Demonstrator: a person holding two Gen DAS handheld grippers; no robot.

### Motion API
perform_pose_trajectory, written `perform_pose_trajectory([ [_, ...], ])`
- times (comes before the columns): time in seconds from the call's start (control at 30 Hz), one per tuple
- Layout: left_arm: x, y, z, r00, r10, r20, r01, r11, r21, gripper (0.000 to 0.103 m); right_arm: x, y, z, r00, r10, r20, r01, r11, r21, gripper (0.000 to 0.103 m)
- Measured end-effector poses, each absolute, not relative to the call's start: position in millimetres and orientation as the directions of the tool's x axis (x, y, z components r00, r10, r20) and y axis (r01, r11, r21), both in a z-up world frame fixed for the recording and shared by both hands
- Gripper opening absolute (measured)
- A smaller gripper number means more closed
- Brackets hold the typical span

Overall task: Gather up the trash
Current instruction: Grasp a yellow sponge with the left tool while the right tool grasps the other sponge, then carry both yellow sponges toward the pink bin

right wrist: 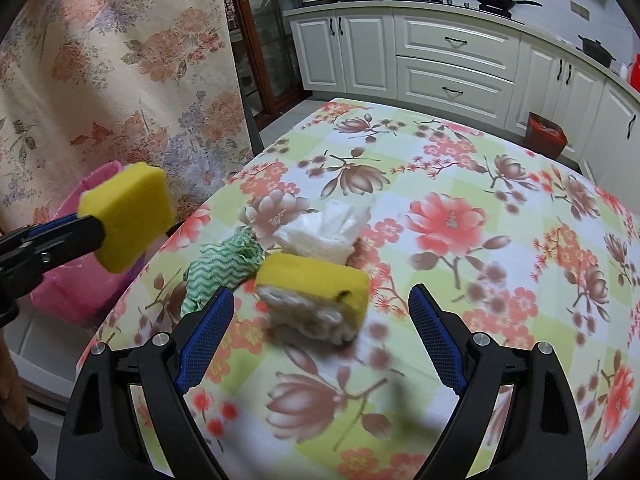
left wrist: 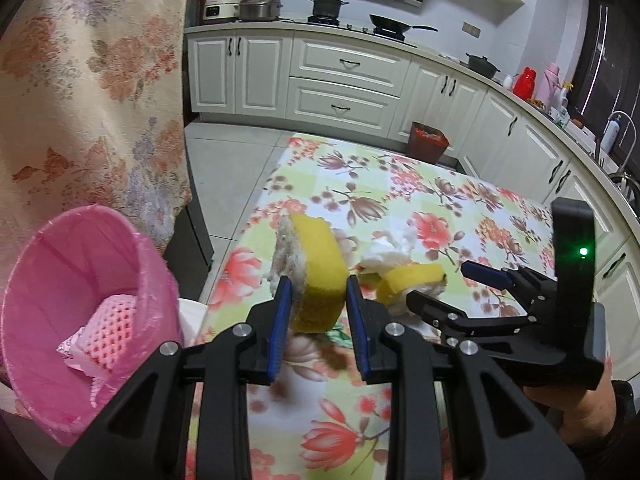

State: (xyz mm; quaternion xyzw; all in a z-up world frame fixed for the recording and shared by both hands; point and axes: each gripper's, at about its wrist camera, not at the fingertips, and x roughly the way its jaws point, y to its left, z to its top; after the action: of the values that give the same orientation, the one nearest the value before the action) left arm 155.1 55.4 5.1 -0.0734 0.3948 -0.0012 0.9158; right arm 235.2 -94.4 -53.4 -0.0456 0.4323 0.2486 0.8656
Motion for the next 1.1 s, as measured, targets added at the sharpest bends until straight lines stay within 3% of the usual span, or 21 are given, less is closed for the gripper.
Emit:
perform_pose_trajectory([
  [0.2, 148, 75, 7, 0.695, -0.042, -0.718, -0.082, 0.987, -0.138, 0.027, 241, -80, -63, 0.503, 0.355, -0.788, -0.446, 0.888, 0.115, 0.084],
  [0.27, 145, 81, 8, 0.698, -0.038, -0.715, -0.090, 0.986, -0.141, 0.027, 242, -78, -67, 0.501, 0.349, -0.792, -0.440, 0.891, 0.114, 0.076],
  [0.33, 142, 86, 9, 0.701, -0.034, -0.713, -0.097, 0.985, -0.142, 0.027, 243, -77, -69, 0.493, 0.346, -0.798, -0.434, 0.893, 0.119, 0.063],
  [0.43, 137, 94, 11, 0.706, -0.028, -0.708, -0.108, 0.983, -0.147, 0.027, 241, -81, -68, 0.496, 0.352, -0.794, -0.431, 0.893, 0.126, 0.060],
  [1.1, 71, 177, 65, 0.780, 0.124, -0.614, -0.260, 0.956, -0.138, 0.027, 198, -50, 39, 0.584, 0.466, -0.665, -0.545, 0.832, 0.105, 0.059],
])
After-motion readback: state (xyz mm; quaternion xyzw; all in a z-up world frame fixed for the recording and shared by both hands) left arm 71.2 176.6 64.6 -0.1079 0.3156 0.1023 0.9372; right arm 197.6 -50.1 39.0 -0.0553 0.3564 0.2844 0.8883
